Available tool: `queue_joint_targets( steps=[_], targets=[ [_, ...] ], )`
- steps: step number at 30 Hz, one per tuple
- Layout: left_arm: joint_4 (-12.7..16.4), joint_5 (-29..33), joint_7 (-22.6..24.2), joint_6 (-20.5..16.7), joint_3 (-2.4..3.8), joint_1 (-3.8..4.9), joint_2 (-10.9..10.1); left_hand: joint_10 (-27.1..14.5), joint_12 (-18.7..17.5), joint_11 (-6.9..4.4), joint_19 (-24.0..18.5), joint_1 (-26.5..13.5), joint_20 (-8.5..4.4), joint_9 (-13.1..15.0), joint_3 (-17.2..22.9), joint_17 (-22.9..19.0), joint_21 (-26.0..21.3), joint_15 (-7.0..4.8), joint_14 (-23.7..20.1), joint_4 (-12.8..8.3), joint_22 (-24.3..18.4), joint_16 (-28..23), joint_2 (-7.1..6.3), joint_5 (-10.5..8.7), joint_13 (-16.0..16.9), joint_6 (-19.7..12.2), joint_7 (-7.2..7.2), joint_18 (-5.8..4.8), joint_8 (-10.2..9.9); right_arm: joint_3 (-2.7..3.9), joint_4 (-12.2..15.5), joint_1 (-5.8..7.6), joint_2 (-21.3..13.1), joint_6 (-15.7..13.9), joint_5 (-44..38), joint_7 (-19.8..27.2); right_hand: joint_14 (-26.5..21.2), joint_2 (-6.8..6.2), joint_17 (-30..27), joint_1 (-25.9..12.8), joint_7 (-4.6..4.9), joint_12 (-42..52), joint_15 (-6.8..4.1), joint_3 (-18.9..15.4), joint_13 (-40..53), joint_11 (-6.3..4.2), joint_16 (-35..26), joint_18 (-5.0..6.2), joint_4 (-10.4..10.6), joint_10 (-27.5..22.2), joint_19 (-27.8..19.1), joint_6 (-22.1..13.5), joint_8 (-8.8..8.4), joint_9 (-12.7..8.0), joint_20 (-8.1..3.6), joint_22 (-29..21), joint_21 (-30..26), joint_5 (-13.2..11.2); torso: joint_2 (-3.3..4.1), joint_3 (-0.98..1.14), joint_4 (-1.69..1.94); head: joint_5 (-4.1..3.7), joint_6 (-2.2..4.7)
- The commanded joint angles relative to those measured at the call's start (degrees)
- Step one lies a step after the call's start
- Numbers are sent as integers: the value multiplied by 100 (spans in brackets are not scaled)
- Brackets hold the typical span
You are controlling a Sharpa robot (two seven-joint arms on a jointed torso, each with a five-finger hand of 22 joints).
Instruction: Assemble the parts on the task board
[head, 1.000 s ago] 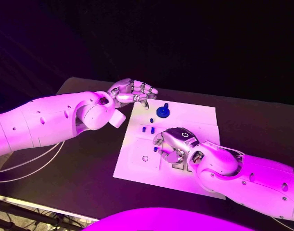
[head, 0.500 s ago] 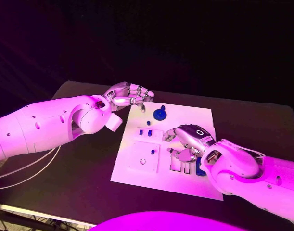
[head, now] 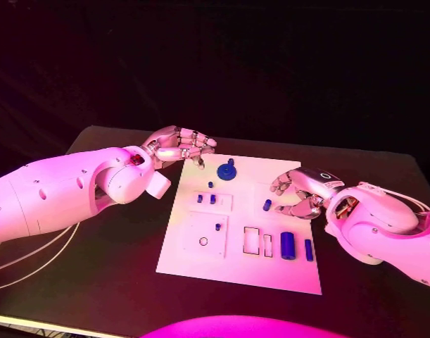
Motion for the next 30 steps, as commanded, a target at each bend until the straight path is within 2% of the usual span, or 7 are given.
queue_joint_targets(
  steps=[1,2,4,9,14,23,30],
  targets=[
    [0,53,75,84,0,-1,4,-43,-33,-15,-5,4,19,-7,-30,-10,-27,21,-18,1,-10,-38,14,-5,-8,-48,3,80,29,0,-72,5,29,383,128,83,76,116,-75,265,-32,137,31,-600,-6,5,-51,38,272,-146,-19,-12,-59,-20,35,-48,-125,26,11,6,1,3,12],
    [-5,53,74,86,0,-1,5,-43,-33,-15,-5,4,19,-7,-30,-10,-27,21,-18,1,-10,-38,14,-5,-8,-48,3,80,29,-1,-101,6,44,398,125,93,59,158,-109,454,-41,224,43,-907,-7,4,-63,39,488,-234,-34,-6,-92,-31,51,-75,-201,27,13,8,3,5,13],
    [-9,53,72,93,-1,-2,7,-43,-33,-15,-5,4,19,-7,-30,-10,-27,21,-18,1,-10,-38,14,-5,-8,-48,3,80,29,-3,-154,6,77,426,122,107,56,182,-118,545,-51,268,50,-1013,-10,24,-64,53,609,-274,-39,-3,-108,-35,38,-83,-233,29,11,9,7,3,15],
    [-14,53,67,105,-3,-3,10,-43,-33,-15,-5,4,19,-7,-30,-10,-27,21,-18,1,-10,-38,14,-5,-8,-48,3,80,29,-12,-255,0,165,424,117,125,64,233,-105,674,-52,328,55,-1061,-8,27,-53,50,722,-287,-20,29,-111,-36,30,-65,-216,30,6,1,9,-2,15],
    [-16,53,64,116,-4,-3,13,-43,-33,-15,-5,4,19,-7,-30,-10,-27,21,-18,1,-10,-38,14,-5,-8,-48,3,80,29,-20,-331,-27,279,379,122,157,114,333,-27,856,2,457,32,-952,-2,-5,-6,27,833,-180,68,109,-110,-41,-1,20,-83,21,8,-3,9,-4,16],
    [-16,53,57,129,-4,-4,13,-43,-33,-15,-5,4,19,-7,-30,-10,-27,21,-18,1,-10,-38,14,-5,-8,-48,3,80,29,-31,-396,-81,426,405,145,138,185,406,149,937,-10,609,-29,-673,-17,-72,90,-41,1070,257,258,285,-111,-66,-61,251,289,26,7,-7,9,-16,10],
    [-17,53,49,139,-5,-4,13,-48,-33,-13,-4,-1,22,-7,-37,-12,-39,24,-20,9,-17,-44,18,-5,-13,-52,4,80,34,-38,-438,-113,514,404,142,122,195,417,176,936,-21,597,-36,-519,-22,-83,109,-48,1097,331,279,355,-104,-72,-69,288,331,28,6,-4,4,2,1]
  ],
)
